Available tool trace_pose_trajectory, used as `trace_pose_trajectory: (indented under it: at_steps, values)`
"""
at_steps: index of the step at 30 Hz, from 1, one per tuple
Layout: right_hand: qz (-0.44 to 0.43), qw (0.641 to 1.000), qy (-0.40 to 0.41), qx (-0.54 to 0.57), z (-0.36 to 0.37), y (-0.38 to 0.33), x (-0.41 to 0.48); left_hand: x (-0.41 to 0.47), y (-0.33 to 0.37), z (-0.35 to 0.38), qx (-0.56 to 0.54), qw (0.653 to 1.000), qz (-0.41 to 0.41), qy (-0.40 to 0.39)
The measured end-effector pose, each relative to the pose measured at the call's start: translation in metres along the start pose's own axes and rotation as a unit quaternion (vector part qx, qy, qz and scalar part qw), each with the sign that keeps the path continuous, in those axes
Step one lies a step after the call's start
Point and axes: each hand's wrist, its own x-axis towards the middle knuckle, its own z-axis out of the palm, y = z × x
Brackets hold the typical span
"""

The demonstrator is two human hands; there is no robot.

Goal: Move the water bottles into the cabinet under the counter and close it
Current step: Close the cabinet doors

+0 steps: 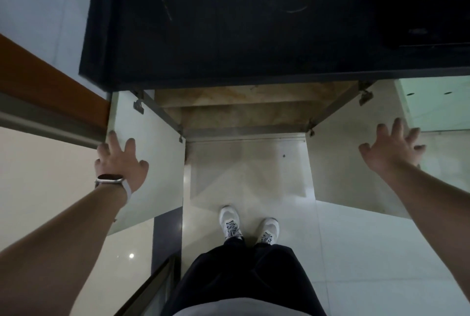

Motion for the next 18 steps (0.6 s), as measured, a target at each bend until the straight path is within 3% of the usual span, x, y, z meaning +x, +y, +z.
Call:
trace_pose_trajectory:
  at_steps: [11,18]
  values:
    - [0.018,0.994,0.018,0.108,-0.021,-0.04,-0.016,-0.004,0.039,-0.002,-0.035,0.998,0.056,0.014]
    - [-0.067,0.978,0.027,0.196,-0.038,-0.093,-0.035,-0.006,0.064,-0.015,-0.139,0.98,0.144,0.02]
